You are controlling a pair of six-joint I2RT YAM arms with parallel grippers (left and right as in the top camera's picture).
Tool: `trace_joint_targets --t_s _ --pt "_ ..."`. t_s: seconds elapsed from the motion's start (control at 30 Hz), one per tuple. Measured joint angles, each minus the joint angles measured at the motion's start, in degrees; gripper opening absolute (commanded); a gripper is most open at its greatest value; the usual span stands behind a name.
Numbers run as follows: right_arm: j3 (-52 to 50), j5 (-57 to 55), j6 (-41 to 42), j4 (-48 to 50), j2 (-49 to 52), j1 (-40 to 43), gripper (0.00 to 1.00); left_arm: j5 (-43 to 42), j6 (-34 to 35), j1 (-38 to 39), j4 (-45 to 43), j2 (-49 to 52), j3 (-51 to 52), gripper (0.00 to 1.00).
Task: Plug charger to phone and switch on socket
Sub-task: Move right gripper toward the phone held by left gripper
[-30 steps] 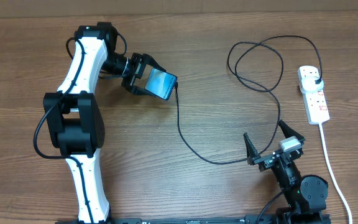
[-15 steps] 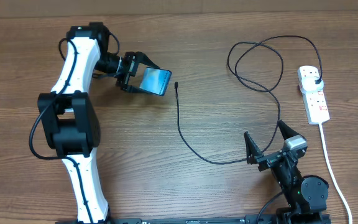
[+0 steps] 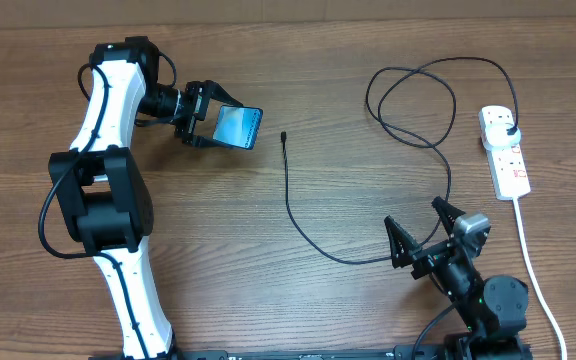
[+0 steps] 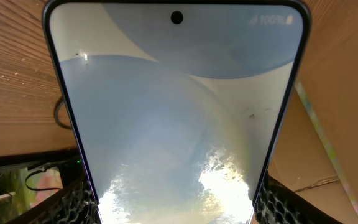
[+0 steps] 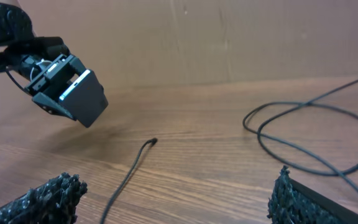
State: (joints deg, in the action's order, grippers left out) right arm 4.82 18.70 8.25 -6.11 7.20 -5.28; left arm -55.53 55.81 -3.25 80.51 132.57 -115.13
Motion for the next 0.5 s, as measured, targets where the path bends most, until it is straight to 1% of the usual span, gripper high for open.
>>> trace_joint_targets --t_s 0.13,0.33,0.5 --pt "5.2 0.3 1.1 -2.2 6.1 0.0 1.00 0.0 0.0 0.0 0.0 0.0 0.0 0.40" --pt "14.5 0.4 1.6 -5.4 18.1 0.0 1.00 -0.3 0.0 0.0 0.1 0.0 0.0 0.40" --pt "23.0 0.4 2.1 -12.7 29.1 0.0 1.00 -1.6 0.0 0.0 0.4 0.0 0.0 0.39"
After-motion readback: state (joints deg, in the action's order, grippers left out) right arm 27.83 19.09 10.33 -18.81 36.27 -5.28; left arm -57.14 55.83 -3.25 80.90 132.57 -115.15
